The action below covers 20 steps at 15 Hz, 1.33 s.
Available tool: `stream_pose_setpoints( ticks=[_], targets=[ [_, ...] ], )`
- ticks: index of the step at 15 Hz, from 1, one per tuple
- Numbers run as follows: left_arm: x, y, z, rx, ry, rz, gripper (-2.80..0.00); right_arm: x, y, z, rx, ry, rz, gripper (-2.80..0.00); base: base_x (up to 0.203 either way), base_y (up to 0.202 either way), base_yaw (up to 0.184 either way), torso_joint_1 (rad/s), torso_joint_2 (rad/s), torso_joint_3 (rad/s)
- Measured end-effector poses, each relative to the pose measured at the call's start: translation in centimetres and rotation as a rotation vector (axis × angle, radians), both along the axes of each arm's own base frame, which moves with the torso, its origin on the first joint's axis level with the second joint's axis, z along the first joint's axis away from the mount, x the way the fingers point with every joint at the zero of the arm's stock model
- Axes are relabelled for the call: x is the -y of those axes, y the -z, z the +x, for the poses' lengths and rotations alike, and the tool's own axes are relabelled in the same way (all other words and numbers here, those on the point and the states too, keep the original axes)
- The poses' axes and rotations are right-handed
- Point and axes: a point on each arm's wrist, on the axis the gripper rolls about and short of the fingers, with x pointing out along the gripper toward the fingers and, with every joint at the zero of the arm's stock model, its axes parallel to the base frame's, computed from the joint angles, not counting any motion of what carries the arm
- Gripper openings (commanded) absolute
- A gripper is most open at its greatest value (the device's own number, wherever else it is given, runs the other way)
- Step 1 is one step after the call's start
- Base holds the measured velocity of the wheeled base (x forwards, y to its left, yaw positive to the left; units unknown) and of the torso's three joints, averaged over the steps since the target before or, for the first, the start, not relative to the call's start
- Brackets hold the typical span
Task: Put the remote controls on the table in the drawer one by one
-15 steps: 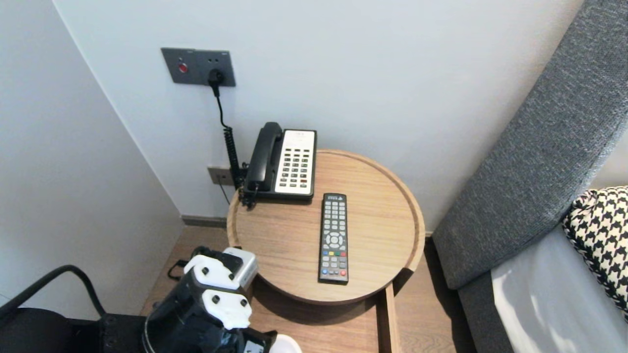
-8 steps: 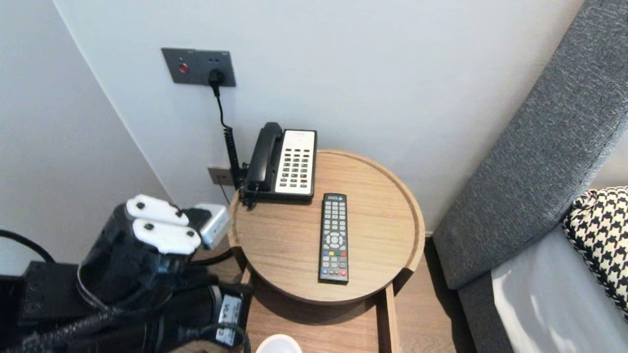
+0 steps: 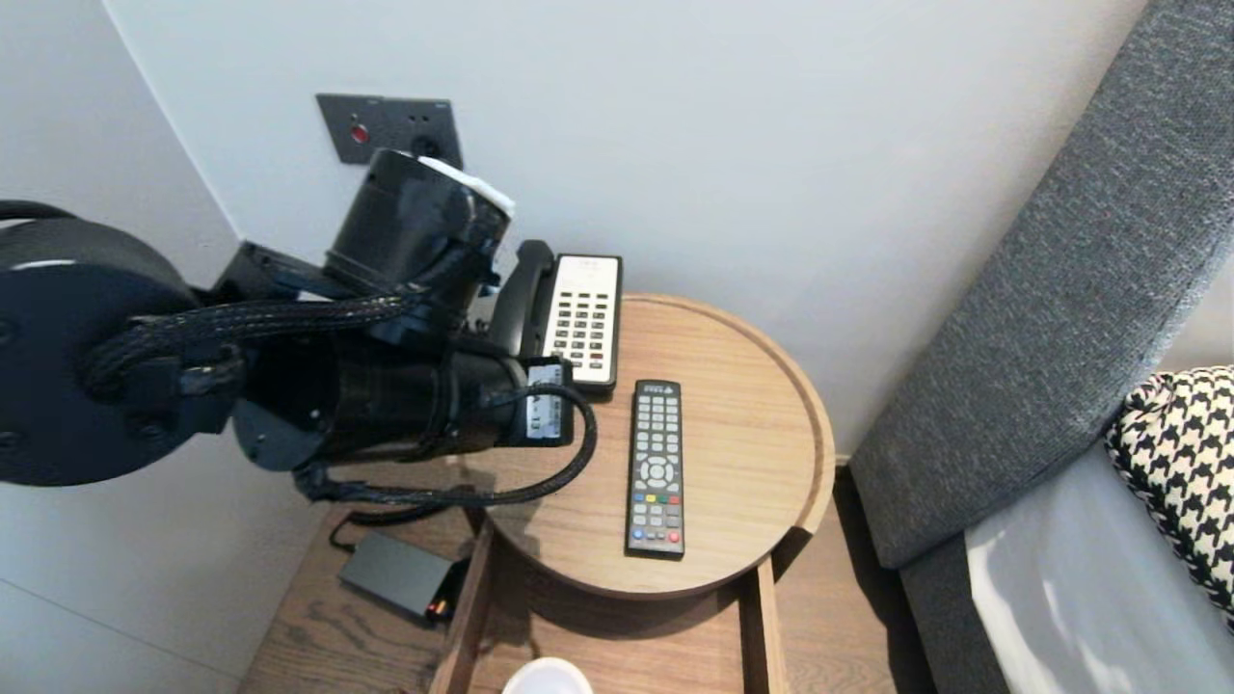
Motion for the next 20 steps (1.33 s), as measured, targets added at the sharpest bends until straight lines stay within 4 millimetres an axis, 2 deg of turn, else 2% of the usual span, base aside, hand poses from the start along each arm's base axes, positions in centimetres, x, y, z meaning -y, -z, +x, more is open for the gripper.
stream_pose_setpoints(
  ticks=[3, 4, 9, 12, 16, 20],
  targets=[
    [2.6, 0.9, 1.1, -0.015, -0.026, -0.004, -2.8, 0.0, 0.0, 0.0, 0.0, 0.0, 0.0, -2.8, 0.0, 0.0, 0.0, 0.0, 0.0, 0.0],
    [3.5, 1.3, 1.2, -0.02, -0.017, 0.002, 0.0, 0.0, 0.0, 0.0, 0.0, 0.0, 0.0, -2.8, 0.0, 0.0, 0.0, 0.0, 0.0, 0.0],
    [7.6, 2.5, 1.8, 0.003, -0.033, 0.04, 0.0, 0.0, 0.0, 0.0, 0.0, 0.0, 0.0, -2.8, 0.0, 0.0, 0.0, 0.0, 0.0, 0.0],
    [9.7, 4.5, 2.6, 0.039, -0.097, 0.101, 0.0, 0.0, 0.0, 0.0, 0.0, 0.0, 0.0, -2.8, 0.0, 0.0, 0.0, 0.0, 0.0, 0.0],
    [11.5, 6.5, 3.6, 0.032, -0.134, 0.118, 0.0, 0.0, 0.0, 0.0, 0.0, 0.0, 0.0, -2.8, 0.0, 0.0, 0.0, 0.0, 0.0, 0.0],
    [12.9, 6.8, 3.6, 0.04, -0.122, 0.111, 0.0, 0.0, 0.0, 0.0, 0.0, 0.0, 0.0, -2.8, 0.0, 0.0, 0.0, 0.0, 0.0, 0.0]
  ],
)
